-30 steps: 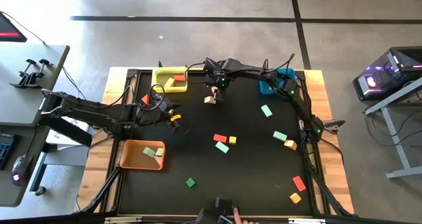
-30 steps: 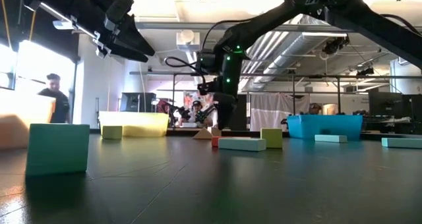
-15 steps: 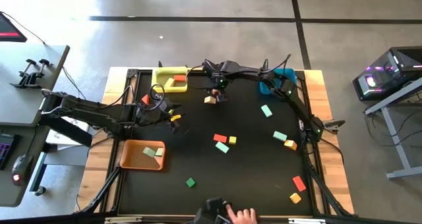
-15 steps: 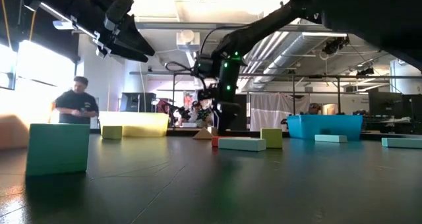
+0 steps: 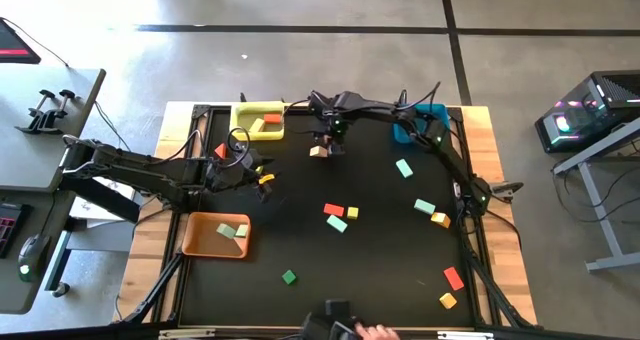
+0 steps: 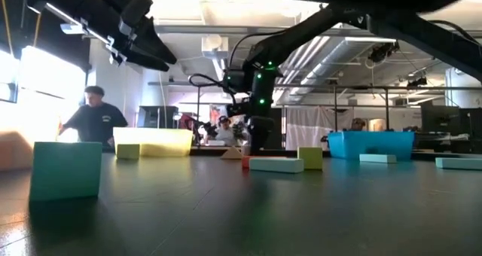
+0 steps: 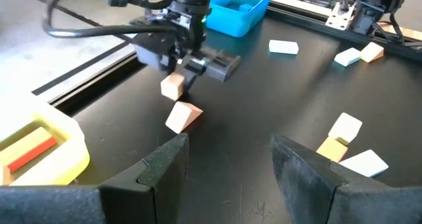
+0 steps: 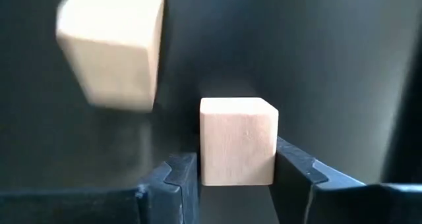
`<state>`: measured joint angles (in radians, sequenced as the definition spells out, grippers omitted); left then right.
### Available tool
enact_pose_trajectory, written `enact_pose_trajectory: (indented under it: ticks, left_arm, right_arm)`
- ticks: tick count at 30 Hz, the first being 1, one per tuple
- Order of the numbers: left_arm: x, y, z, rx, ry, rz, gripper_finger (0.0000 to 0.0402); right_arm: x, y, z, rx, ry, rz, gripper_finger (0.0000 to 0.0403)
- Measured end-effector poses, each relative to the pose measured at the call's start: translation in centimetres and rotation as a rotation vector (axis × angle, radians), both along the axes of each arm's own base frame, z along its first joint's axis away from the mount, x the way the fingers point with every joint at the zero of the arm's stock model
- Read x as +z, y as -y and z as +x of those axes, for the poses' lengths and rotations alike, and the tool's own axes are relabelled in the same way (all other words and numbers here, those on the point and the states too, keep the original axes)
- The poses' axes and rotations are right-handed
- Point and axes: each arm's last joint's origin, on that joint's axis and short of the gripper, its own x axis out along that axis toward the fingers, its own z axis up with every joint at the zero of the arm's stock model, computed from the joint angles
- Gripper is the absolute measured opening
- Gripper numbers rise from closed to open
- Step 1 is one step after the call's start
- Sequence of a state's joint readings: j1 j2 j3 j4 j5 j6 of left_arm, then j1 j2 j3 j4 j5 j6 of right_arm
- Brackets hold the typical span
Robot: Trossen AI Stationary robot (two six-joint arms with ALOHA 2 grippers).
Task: Sort blocks by size
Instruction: Put the brown wooden block into the blue bin
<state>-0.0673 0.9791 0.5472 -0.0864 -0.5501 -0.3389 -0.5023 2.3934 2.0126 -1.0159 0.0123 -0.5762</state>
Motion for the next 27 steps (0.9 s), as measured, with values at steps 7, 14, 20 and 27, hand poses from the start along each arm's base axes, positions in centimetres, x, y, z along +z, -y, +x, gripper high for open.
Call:
enact_pose_trajectory:
  ticks: [7, 14, 20, 27]
  left_arm:
    - [-0.1, 0.4, 0.0, -0.029, -0.007, -0.007, 0.0201]
    - [-0.4, 1.0, -0.1, -0.048, -0.010, -0.025, 0.0201]
    - [-0.4, 1.5, -0.2, -0.039, -0.004, -0.017, 0.0201]
    - [-0.9, 1.7, 0.2, -0.016, -0.027, 0.007, 0.0201]
  right_arm:
    - [3.3, -0.1, -4.0, -0.058, -0.204, 0.108, 0.0128]
    - [9.4, 0.8, -9.3, -0.128, -0.137, 0.072, 0.0128]
    - [11.7, 1.4, -16.7, -0.386, -0.047, -0.052, 0.0128]
    - [8.9, 1.6, -23.9, -0.943, 0.037, -0.115, 0.0128]
